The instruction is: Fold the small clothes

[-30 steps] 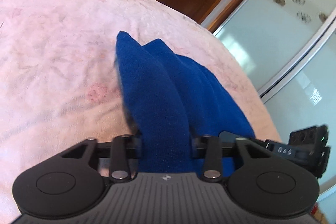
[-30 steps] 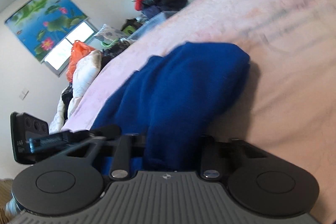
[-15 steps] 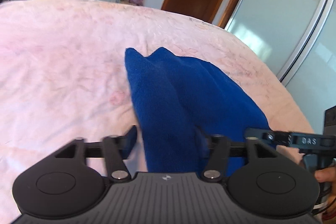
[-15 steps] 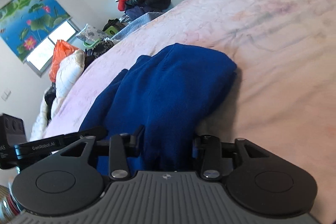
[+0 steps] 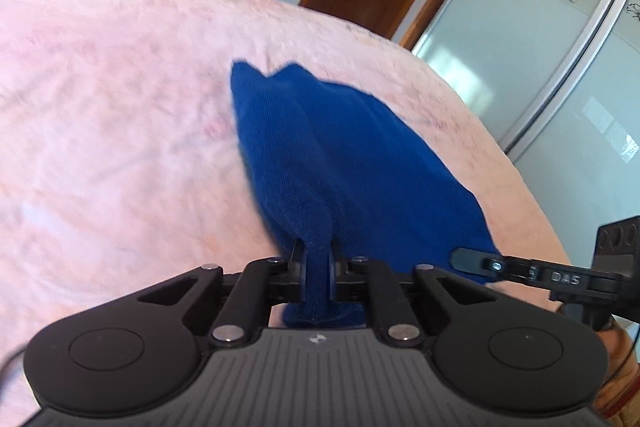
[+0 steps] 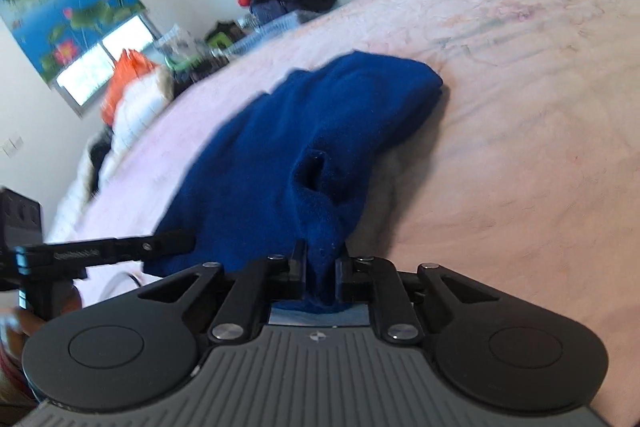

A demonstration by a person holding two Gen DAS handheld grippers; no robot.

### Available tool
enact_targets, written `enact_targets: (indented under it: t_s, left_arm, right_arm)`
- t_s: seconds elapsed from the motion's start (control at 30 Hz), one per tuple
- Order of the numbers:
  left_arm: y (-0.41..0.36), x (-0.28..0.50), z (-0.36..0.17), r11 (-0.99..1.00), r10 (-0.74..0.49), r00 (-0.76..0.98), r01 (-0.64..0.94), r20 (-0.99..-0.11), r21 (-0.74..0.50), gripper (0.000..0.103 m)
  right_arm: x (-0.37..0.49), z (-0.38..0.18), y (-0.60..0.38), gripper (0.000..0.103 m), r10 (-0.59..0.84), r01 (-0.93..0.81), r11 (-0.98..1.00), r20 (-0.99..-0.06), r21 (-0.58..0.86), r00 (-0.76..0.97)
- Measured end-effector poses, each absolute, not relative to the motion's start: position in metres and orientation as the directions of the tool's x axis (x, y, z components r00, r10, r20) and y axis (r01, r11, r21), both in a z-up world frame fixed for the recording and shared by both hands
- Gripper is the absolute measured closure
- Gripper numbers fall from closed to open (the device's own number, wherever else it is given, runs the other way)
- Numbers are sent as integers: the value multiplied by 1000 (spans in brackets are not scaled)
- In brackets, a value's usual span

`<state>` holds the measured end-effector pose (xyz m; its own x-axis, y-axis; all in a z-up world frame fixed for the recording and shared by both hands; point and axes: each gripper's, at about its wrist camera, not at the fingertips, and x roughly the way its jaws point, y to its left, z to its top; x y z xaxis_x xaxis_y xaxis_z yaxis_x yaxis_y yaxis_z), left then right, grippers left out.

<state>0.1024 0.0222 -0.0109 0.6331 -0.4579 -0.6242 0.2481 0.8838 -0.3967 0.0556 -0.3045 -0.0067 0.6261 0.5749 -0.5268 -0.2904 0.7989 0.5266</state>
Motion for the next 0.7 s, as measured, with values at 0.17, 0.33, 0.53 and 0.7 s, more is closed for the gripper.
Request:
enact_targets:
  t_s: [0.17,0.33,0.53,0.7]
  left_arm:
    - [14,96,-15,911,-411,621,256,-667,-323,94]
    - [9,83,-13,936,-351,653,239,-671,-257,87]
    - [3,81,-25,960,-281,656,178,-701,-218,51]
    - [2,59,-15,968,-249,684,175,-686,-177,37]
  right_arm:
    - [53,-12,-294,87,550,-286,823,-561,491,619]
    - [37,-6,-294,64,431,-239,895,-596,376,677]
    - [22,-2,-281,60,321,-245,947,-615,207,721]
    - [9,3,-285,55,286,-168,954,-580,249,763]
